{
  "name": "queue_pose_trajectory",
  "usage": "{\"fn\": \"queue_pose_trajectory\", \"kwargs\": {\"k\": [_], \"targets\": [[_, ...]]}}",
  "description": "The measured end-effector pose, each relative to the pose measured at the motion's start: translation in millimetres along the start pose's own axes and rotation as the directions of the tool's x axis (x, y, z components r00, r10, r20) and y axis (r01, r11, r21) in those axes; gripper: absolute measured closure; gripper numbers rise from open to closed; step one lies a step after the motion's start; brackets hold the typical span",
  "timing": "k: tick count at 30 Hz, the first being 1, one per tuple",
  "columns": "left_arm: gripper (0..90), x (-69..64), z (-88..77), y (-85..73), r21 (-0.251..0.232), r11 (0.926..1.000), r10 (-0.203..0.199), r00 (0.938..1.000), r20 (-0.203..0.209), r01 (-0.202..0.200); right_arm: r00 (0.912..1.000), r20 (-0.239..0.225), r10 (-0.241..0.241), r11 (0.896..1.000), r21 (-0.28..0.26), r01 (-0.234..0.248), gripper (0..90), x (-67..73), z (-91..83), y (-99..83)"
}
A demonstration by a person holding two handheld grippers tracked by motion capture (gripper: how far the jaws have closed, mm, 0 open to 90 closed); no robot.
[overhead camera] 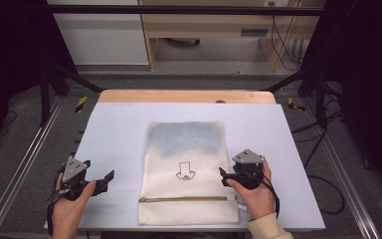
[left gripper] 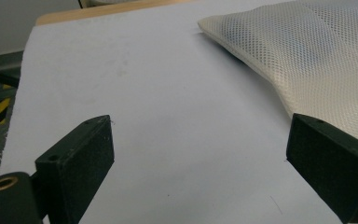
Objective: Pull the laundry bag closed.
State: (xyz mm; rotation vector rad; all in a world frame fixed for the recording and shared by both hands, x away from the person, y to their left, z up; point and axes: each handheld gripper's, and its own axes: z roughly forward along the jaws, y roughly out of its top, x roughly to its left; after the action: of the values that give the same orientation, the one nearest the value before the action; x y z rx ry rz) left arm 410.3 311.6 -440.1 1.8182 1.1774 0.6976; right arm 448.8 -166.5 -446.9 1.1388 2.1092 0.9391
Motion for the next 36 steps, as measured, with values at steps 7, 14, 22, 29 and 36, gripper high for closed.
{"fn": "queue_pose_trajectory", "kwargs": {"k": [7,14,22,29,36], "targets": [[7.1,-7.5,-9.4,-1.9,0.022,0.9994,0.028,0.9994,0.021,-0.028,0.9947,-0.07,-0.076,0.997,0.007,0.076,18.9,18.0,0.5,5.7],[7.2,-8.5,-11.5,-4.1,0.034,0.9988,0.035,0.9992,0.021,-0.036,0.9765,-0.157,-0.148,0.988,0.011,0.151,32.5,43.2,-1.4,15.2],[7.0,-4.0,-5.7,-5.9,0.049,0.9983,0.033,0.9995,0.004,-0.033,0.9153,-0.293,-0.277,0.958,-0.005,0.288,57.1,87.2,-4.4,31.9],[6.5,-1.2,-2.9,-4.3,0.04,0.9979,0.05,0.9986,0.018,-0.05,0.8741,-0.372,-0.313,0.94,0.01,0.341,68.0,115.4,5.5,45.2],[6.5,1.1,6.4,-2.9,0.062,0.9968,0.048,0.9981,0.038,-0.05,0.8089,-0.48,-0.34,0.925,-0.015,0.38,74.4,134.6,10.0,69.3]]}}
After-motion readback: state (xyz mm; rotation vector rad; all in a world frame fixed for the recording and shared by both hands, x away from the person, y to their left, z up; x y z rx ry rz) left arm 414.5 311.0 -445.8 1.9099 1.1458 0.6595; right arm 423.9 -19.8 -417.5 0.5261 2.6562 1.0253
